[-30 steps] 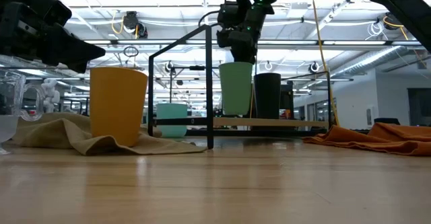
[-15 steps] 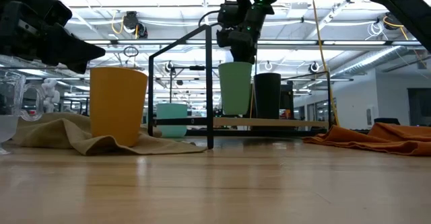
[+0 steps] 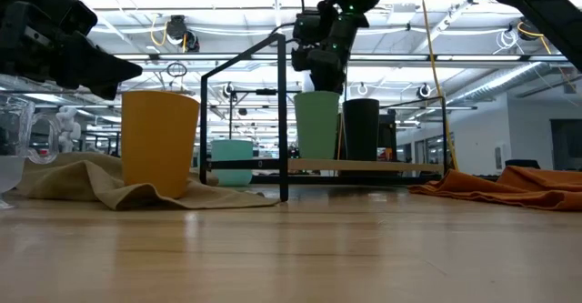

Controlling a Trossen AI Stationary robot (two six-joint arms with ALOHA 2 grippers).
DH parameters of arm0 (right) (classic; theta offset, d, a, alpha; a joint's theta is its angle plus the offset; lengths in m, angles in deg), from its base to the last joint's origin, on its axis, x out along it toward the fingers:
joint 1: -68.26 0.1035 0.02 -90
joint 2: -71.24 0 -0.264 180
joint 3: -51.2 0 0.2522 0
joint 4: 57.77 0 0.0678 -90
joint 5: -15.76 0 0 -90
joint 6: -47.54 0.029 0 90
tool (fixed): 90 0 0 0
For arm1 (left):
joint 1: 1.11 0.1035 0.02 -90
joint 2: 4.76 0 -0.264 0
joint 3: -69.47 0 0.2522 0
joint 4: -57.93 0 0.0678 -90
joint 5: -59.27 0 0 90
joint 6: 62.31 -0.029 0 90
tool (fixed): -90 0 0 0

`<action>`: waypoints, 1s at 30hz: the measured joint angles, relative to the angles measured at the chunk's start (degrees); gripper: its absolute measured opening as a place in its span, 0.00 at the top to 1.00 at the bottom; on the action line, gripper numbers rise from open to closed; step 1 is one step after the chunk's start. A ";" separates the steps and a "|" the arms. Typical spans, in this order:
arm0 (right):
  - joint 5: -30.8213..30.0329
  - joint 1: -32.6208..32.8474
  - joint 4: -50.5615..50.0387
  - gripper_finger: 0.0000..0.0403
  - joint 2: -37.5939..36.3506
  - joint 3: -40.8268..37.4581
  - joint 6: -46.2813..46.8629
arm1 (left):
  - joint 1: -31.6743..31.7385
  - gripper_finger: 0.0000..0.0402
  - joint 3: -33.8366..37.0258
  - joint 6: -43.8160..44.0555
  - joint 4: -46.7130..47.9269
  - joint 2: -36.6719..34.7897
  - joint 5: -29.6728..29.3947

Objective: Stack small to large cups/mugs on shelf
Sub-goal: Put the green cup on the shelf

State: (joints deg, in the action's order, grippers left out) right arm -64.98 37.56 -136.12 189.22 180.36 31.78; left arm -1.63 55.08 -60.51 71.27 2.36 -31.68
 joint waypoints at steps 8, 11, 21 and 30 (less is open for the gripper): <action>0.15 -0.50 0.07 1.00 -0.10 -0.76 -0.62 | 0.02 0.98 0.00 0.00 0.00 0.00 0.01; 0.06 -0.50 0.08 1.00 -0.10 -0.77 -0.85 | 0.01 0.97 0.00 0.00 0.00 0.01 0.01; -0.22 -0.50 0.10 0.95 -0.08 -0.84 -1.02 | 0.02 0.97 0.00 -0.02 0.00 0.00 0.00; -0.24 -0.48 -0.01 0.90 0.08 -0.95 -1.06 | 0.01 0.97 0.00 -0.02 0.00 0.00 0.00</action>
State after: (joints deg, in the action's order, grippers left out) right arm -65.22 37.08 -136.13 189.30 179.42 30.72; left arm -1.62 55.08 -60.53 71.27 2.35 -31.68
